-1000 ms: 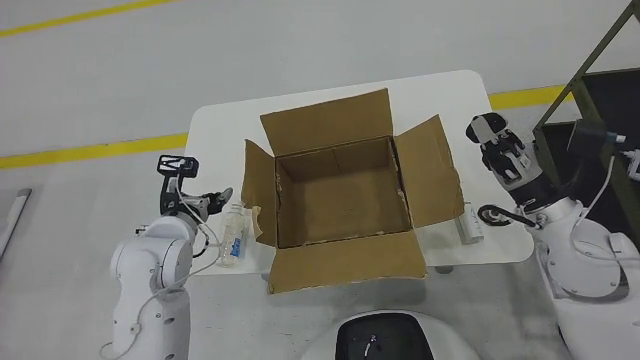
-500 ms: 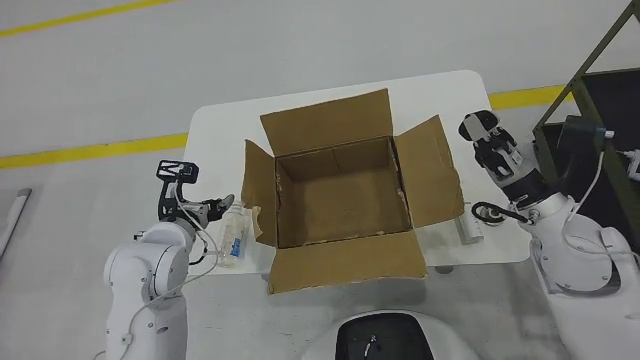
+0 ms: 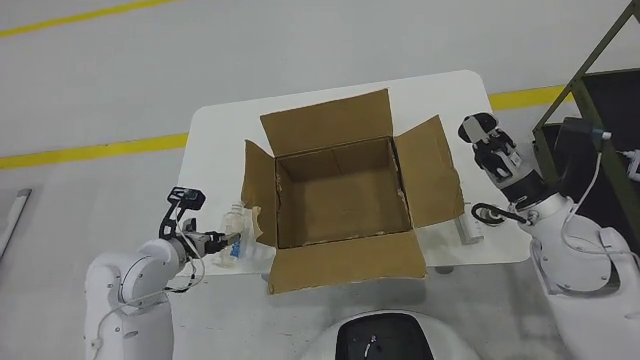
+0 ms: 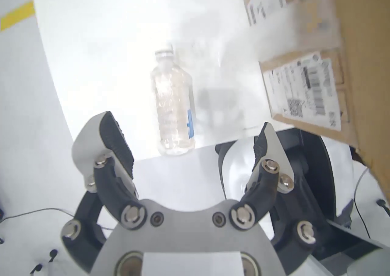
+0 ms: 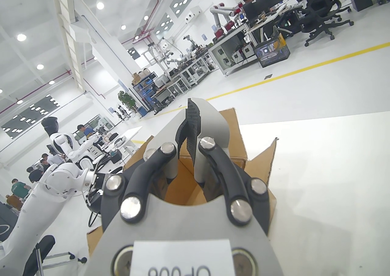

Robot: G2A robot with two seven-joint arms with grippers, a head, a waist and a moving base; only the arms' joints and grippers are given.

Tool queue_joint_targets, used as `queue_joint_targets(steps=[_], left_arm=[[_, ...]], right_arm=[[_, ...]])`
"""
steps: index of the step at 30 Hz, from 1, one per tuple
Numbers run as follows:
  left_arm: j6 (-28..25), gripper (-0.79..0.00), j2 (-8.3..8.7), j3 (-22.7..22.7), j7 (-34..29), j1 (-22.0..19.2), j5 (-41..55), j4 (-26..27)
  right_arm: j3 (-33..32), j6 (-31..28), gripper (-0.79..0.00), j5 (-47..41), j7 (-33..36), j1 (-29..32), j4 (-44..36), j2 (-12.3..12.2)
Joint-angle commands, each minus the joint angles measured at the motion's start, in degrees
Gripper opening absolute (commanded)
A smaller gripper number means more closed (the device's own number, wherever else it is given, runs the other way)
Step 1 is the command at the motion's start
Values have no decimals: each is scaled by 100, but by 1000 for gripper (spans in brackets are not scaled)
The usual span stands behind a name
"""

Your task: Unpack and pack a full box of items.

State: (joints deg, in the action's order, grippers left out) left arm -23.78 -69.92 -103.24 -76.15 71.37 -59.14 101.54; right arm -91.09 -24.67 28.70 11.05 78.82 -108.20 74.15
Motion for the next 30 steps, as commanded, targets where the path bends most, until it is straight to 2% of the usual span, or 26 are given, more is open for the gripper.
queue_joint_targets(steps=[1,12,14,17,22,30], left_arm=[[-42,0,22,80,-191,-65,173,-118],[-39,0,36,121,-227,-72,53,-161],[-65,0,59,277,-144,-33,-340,-218],[121,0,74,553,-136,-168,-740,-541],[258,0,101,797,-214,-528,-838,-1209],[318,0,149,1070,-33,-842,-1045,-1838]], right_arm=[[24,3,-785,-2,9,-2,-8,-4],[61,38,-785,13,-14,11,-34,-33],[71,44,-785,29,-30,33,-54,-38],[61,50,-785,32,-33,47,-68,-47],[-9,80,-785,11,-64,88,-89,-64],[-75,112,-785,-17,-108,136,-65,-88]])
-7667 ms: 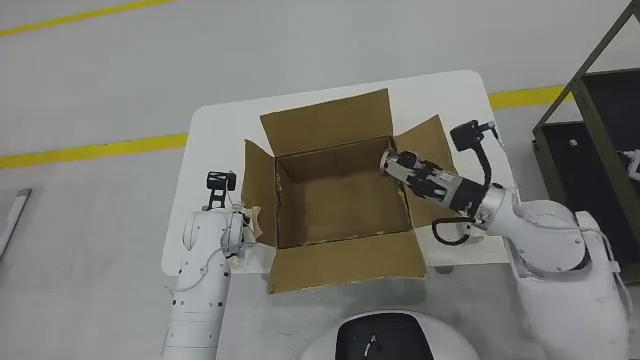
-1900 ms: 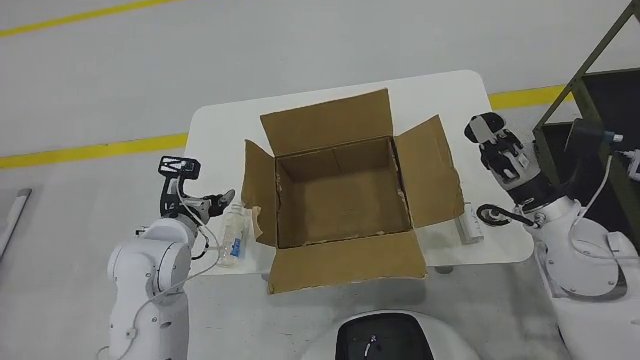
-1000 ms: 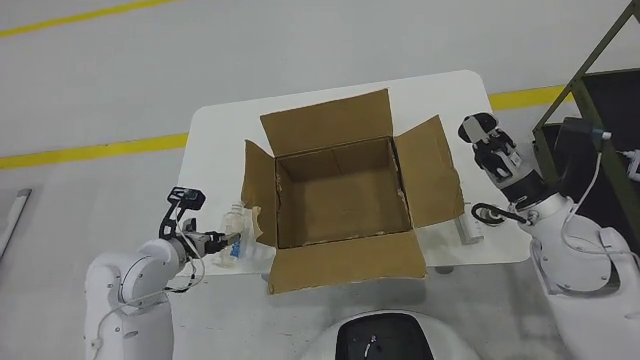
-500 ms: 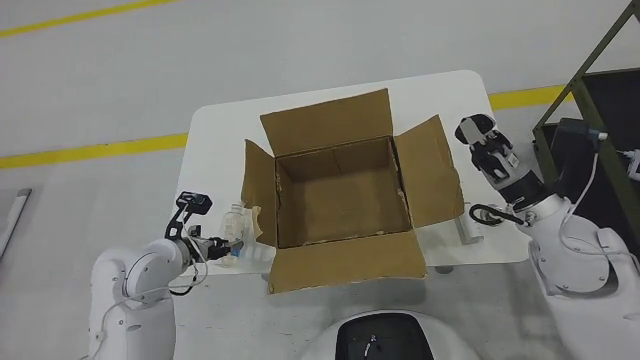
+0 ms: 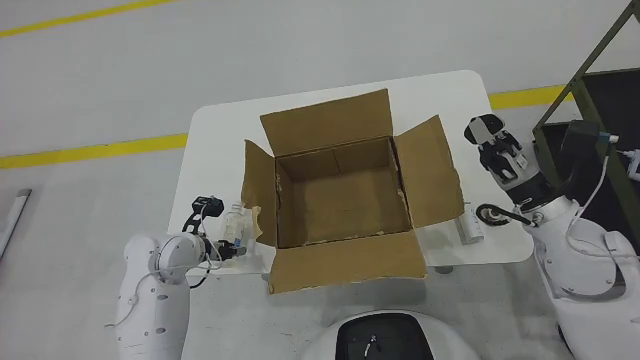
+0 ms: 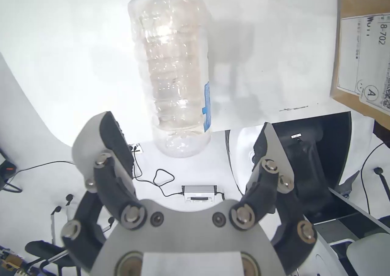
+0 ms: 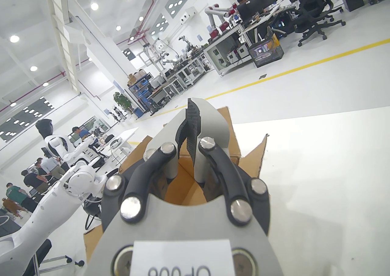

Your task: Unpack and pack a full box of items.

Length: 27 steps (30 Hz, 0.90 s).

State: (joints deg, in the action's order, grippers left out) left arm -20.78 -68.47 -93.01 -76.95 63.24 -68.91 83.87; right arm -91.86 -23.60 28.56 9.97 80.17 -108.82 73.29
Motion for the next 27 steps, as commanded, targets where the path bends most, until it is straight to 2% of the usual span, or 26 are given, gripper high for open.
queue_joint_targets(steps=[1,7,8,9,11,12,16,17,20,24,27], left_arm=[[53,0,5,85,50,-66,-66,-143],[119,0,26,279,62,-211,-103,-427],[133,-31,29,307,65,-237,-114,-469],[158,-80,34,332,79,-263,-140,-511],[193,-299,39,383,117,-306,-152,-606],[199,-376,42,415,118,-324,-168,-658],[202,-419,54,526,124,-394,-187,-781],[197,-533,58,552,112,-406,-195,-805],[226,-785,71,594,116,-433,-194,-848],[218,-785,105,544,125,-390,-150,-690],[261,-785,147,378,111,-291,-68,-337]], right_arm=[[1,6,-785,-16,-3,3,-6,-4],[-35,7,-785,-27,-19,-12,39,-22],[-37,1,-785,-31,-19,-13,44,-25],[-43,4,-785,-33,-27,-13,48,-27],[-53,1,-785,-40,-32,-10,52,-33],[-59,2,-785,-43,-36,-8,53,-35],[-79,1,-785,-61,-34,-17,66,-47],[-84,8,-785,-65,-39,-19,68,-49],[-90,16,-785,-82,-46,-13,57,-56],[-93,19,-785,-91,-55,12,35,-65],[-94,36,-785,-91,-71,35,11,-70]])
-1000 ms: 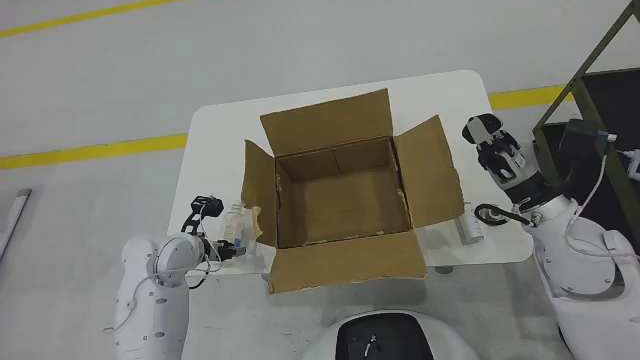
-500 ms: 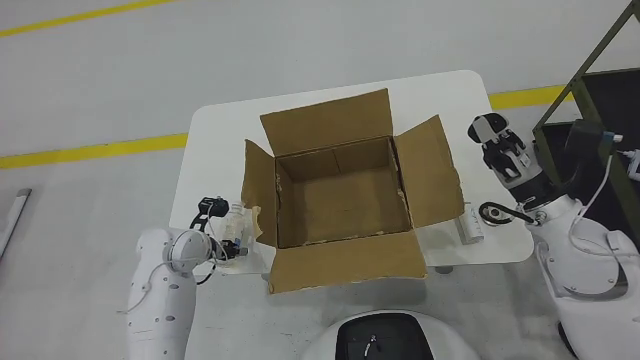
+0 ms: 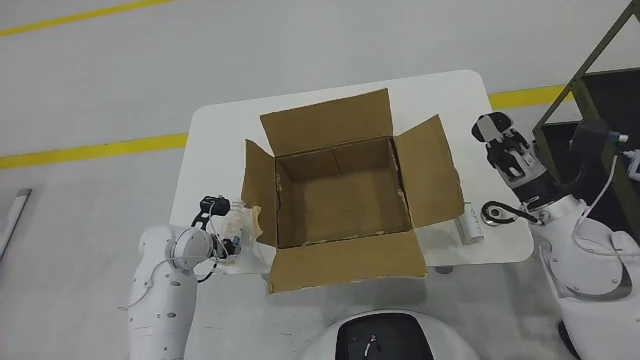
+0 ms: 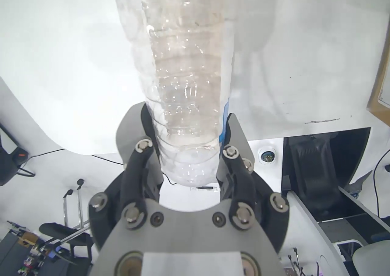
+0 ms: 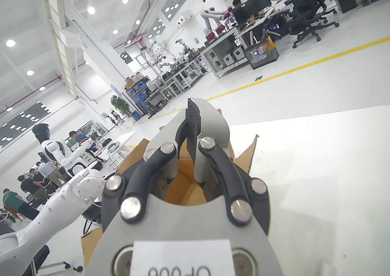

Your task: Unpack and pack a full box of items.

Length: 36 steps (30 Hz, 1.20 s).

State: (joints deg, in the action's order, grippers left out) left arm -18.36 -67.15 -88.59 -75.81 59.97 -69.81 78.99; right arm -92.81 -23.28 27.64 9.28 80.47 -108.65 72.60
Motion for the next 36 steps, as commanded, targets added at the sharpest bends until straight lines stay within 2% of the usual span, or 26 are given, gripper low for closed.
queue_joint_targets(steps=[1,7,11,15,18,26,31,36], left_arm=[[37,-785,28,-135,-25,96,87,301],[219,-785,115,-682,-204,452,538,1453],[431,-785,162,-1115,-229,530,984,2174],[644,-785,195,-1556,-329,368,2089,2761],[629,-785,244,-1715,-338,189,2340,3119],[693,-785,314,-1532,-314,-243,3573,3355],[530,-785,344,-1085,-589,-428,4713,3050],[525,-785,383,-648,-849,-537,5238,2942]], right_arm=[[2,5,-785,-3,-8,11,-12,-3],[14,4,-785,-38,-34,51,-35,-13],[38,-10,-785,-37,-52,85,-77,-18],[66,-17,-785,-45,-49,106,-108,-24],[92,-35,-785,-42,-48,118,-126,-28],[41,-66,-785,-71,-90,161,-140,-45],[-3,-73,-785,-125,-105,208,-159,-56],[-8,-63,-785,-145,-116,226,-175,-63]])
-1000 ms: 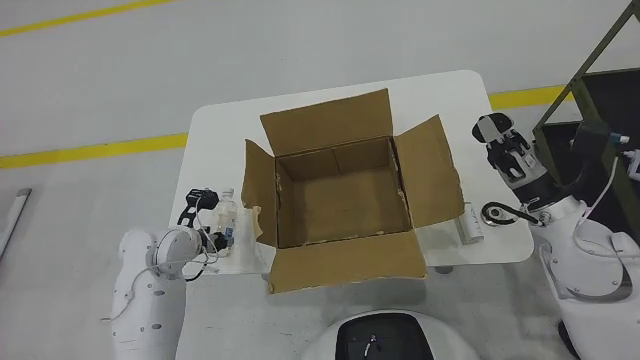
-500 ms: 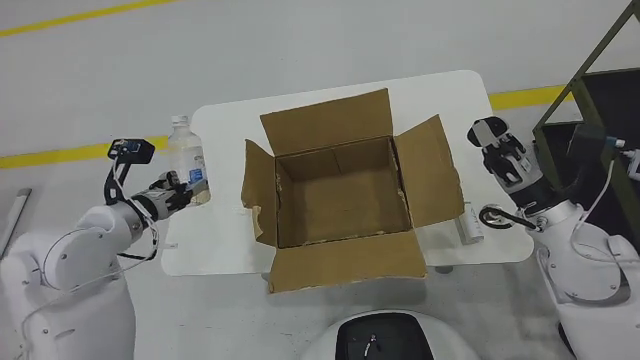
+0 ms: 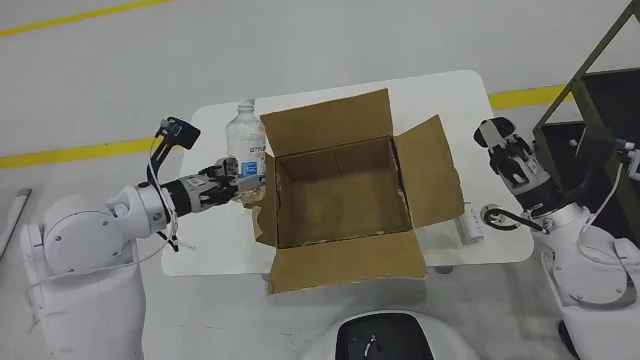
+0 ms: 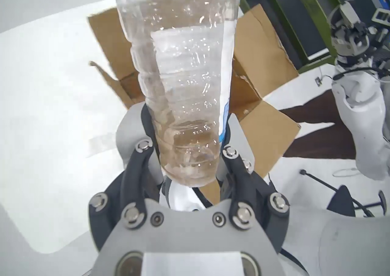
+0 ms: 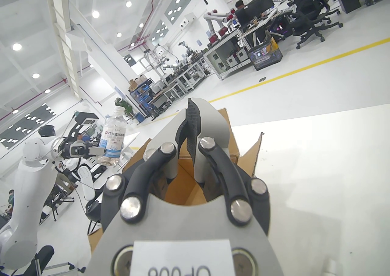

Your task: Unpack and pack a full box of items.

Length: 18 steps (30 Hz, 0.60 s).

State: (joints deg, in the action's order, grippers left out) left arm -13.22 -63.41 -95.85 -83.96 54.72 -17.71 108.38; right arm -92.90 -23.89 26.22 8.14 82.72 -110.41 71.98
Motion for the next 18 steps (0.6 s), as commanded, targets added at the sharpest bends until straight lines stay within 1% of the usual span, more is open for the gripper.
queue_joint_targets(steps=[1,2,15,18], left_arm=[[57,-785,11,162,-57,-2,189,10],[116,-785,18,218,-115,8,334,20],[116,-785,18,218,-115,8,334,20],[109,-785,25,398,86,139,432,53]], right_arm=[[2,-1,-785,-4,-3,0,1,-3],[5,4,-785,-20,-3,1,1,-4],[15,-1,-785,-111,-32,-1,-41,-20],[36,-19,-785,-81,-9,35,-53,-25]])
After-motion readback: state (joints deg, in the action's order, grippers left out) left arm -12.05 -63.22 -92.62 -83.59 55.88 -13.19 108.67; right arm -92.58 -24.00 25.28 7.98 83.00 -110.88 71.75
